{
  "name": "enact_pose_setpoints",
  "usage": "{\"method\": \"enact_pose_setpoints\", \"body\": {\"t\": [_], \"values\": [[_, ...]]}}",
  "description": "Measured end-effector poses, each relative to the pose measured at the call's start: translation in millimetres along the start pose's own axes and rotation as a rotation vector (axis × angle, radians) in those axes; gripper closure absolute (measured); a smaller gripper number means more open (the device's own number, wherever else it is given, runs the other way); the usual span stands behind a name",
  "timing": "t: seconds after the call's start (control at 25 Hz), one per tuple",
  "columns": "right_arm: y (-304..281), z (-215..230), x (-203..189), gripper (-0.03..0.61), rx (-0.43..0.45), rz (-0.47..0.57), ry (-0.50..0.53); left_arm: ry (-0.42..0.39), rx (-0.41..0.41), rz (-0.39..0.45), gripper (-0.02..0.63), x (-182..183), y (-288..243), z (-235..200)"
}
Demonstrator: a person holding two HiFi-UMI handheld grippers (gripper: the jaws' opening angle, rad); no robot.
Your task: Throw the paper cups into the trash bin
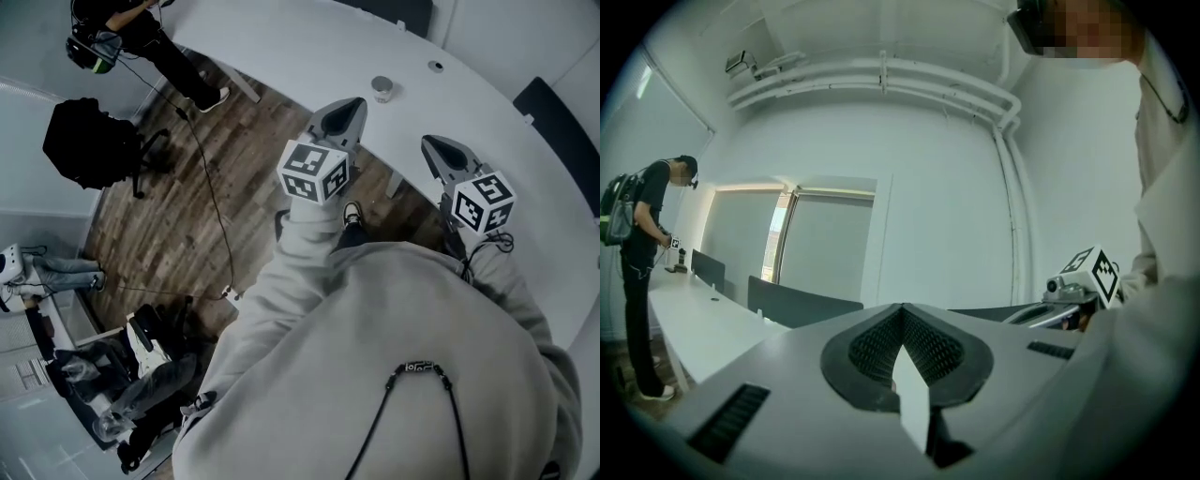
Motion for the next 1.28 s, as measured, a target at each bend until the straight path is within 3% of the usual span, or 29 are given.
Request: {"method": "enact_pose_setpoints", "body": {"t": [0.6,0.88,1.04,1.28], "values": [[-140,149,86,0.56,-0.172,-0.01,-0.037,0.003,-0.114,-0.082,0.611,10,-173,-145],[-161,206,100,0.56,-0.172,-0.01,0.012,0.034,-0.1,-0.117,0.611,-4,-218,-155],[-164,220,113,0.56,-0.153,0.009,0.017,0.098,-0.115,-0.103,0.611,6,-227,-149],[-170,233,110,0.56,-0.146,0.017,0.007,0.074,-0.086,-0.121,0.611,-3,-224,-149]]}}
Point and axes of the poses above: the fingertips, and each gripper's own axes: y backward along the fingers, z to its right, x out of its top, the point moved 6 cm from there along y, backward along the fingers, and after that the axes turned 13 degrees about x, right-handed, at the moved point
